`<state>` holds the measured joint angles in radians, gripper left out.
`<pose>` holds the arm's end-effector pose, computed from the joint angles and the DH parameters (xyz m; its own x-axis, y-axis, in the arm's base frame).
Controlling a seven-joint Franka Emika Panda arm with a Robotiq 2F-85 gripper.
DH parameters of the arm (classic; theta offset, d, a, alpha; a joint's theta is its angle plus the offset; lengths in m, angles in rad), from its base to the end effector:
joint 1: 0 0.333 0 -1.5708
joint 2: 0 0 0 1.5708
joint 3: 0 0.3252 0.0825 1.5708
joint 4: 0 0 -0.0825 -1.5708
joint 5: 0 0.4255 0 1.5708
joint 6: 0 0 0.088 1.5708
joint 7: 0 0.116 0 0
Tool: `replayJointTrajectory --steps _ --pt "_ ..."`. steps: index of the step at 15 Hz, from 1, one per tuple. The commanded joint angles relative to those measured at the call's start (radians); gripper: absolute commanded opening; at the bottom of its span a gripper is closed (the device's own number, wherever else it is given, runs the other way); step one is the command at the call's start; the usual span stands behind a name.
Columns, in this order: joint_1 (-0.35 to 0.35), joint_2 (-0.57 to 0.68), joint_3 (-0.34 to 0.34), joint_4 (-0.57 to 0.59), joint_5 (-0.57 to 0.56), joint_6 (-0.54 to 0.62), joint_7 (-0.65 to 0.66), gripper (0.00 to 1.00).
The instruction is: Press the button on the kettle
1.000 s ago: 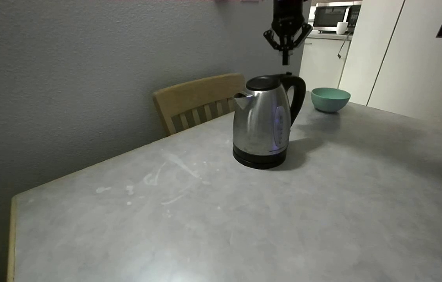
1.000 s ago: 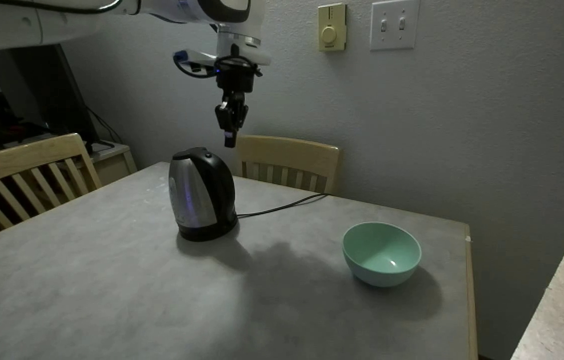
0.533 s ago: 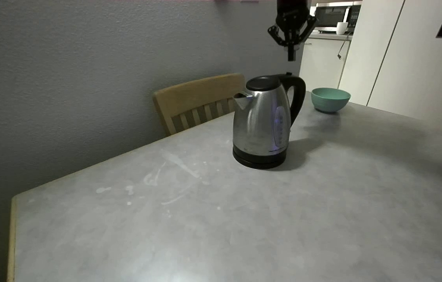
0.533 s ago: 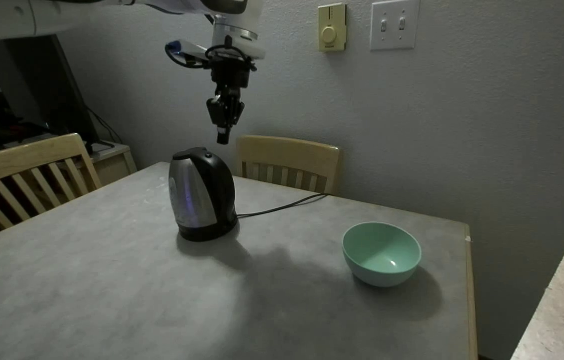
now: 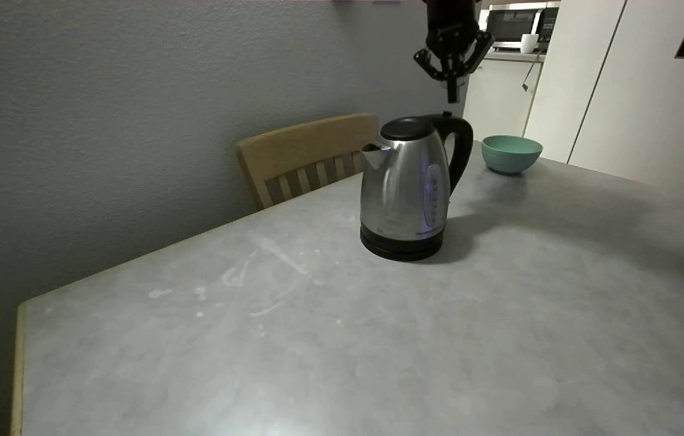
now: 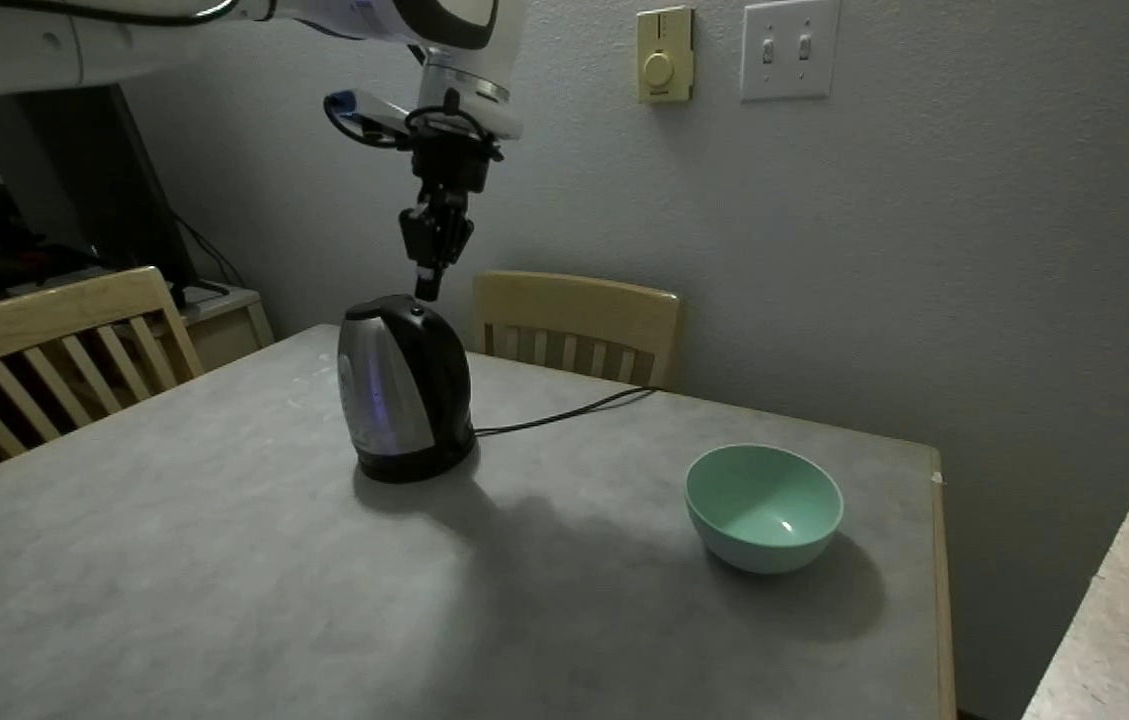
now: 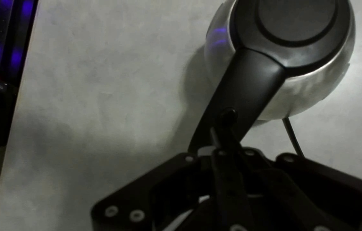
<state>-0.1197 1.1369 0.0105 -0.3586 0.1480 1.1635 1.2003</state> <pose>0.7902 -0.0709 0.3725 0.2468 -0.9329 -0.2621 -0.9188 -0.3113 0.2426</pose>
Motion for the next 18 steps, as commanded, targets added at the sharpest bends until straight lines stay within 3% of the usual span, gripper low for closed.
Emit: replayJointTrajectory --steps 1,18 --pt "-0.010 0.013 0.017 -0.001 0.019 -0.010 -0.025 0.00" --pt "-0.005 0.080 0.044 -0.019 0.045 -0.057 -0.149 0.00"
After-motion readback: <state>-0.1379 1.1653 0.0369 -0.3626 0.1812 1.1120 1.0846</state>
